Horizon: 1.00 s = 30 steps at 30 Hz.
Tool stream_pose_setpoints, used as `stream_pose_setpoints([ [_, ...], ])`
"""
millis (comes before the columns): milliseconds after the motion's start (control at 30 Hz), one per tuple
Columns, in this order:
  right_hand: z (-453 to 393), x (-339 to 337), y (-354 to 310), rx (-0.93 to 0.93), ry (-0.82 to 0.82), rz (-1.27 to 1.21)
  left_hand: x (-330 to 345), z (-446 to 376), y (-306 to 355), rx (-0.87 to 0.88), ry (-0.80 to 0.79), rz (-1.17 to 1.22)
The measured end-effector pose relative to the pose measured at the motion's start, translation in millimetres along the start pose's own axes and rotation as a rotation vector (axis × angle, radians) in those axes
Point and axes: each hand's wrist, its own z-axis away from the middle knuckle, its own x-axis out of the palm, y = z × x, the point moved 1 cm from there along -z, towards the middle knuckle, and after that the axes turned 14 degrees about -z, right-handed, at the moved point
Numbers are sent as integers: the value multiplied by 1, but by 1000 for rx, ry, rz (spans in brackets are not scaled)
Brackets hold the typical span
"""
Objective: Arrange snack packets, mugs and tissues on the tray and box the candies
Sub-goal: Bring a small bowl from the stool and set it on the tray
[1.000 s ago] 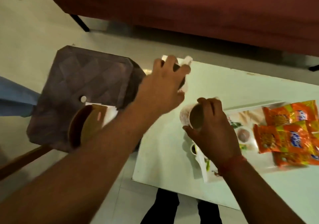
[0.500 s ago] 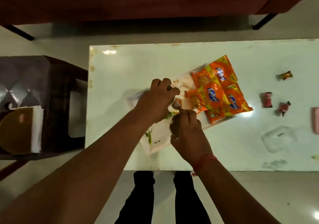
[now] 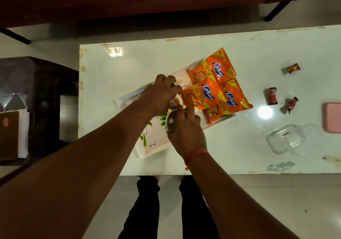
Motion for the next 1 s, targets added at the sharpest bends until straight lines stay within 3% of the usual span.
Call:
stream_pose_setpoints([
  [200, -2, 8, 1, 45, 57, 34, 7, -6, -5, 4, 5, -2],
  [1000, 0, 9, 6, 32, 24, 32, 15, -9, -12, 65, 28, -70],
])
